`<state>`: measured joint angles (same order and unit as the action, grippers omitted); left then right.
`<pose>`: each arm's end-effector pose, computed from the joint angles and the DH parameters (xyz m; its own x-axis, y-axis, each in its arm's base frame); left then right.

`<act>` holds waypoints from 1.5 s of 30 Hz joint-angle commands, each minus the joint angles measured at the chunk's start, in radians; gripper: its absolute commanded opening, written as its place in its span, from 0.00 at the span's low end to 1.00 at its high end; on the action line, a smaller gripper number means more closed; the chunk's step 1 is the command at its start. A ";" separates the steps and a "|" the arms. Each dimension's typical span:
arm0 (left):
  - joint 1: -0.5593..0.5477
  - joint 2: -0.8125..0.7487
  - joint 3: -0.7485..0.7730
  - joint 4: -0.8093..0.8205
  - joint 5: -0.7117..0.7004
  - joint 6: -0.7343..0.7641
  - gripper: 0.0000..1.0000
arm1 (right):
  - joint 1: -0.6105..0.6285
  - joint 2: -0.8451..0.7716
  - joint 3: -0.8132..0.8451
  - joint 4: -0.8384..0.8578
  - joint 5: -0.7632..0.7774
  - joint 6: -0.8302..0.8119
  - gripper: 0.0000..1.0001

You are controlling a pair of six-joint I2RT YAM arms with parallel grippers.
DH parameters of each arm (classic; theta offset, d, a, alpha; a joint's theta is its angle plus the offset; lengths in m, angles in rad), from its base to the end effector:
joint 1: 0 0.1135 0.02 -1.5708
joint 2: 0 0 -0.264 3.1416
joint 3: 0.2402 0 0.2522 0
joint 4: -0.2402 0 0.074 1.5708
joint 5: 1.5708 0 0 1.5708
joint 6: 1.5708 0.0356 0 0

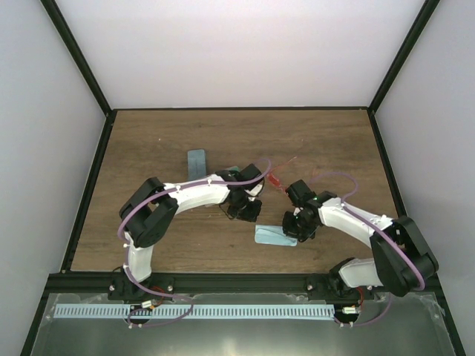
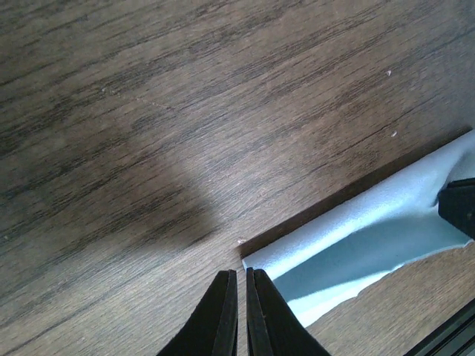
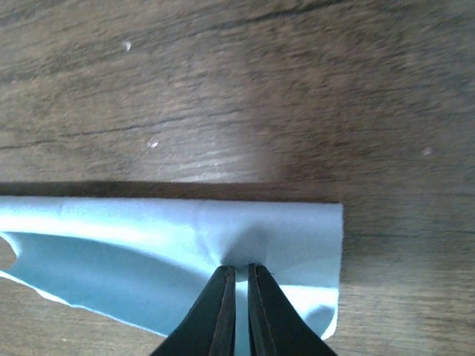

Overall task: Organize the sunglasses
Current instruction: Fold the glasses cleaning cloth at the center of the board, then pick up the glasses cleaning cloth from the center of the board.

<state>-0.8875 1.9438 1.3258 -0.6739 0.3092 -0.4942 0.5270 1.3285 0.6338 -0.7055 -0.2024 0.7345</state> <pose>0.2317 -0.3018 0.1626 -0.9098 0.4019 -0.1036 0.4090 0.8259 -0.3881 0.1708 0.1076 0.1518 -0.9821 0.1881 0.0068 0.1833 0.9478 0.2608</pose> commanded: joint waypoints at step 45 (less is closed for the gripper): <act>-0.072 -0.036 0.028 -0.029 -0.124 -0.145 0.44 | 0.052 0.033 0.003 -0.051 0.097 -0.003 0.31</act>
<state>-0.9539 1.8980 1.3300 -0.6968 0.1814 -0.6289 0.5835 1.3476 0.6518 -0.7959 -0.0784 0.7361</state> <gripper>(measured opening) 0.441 0.328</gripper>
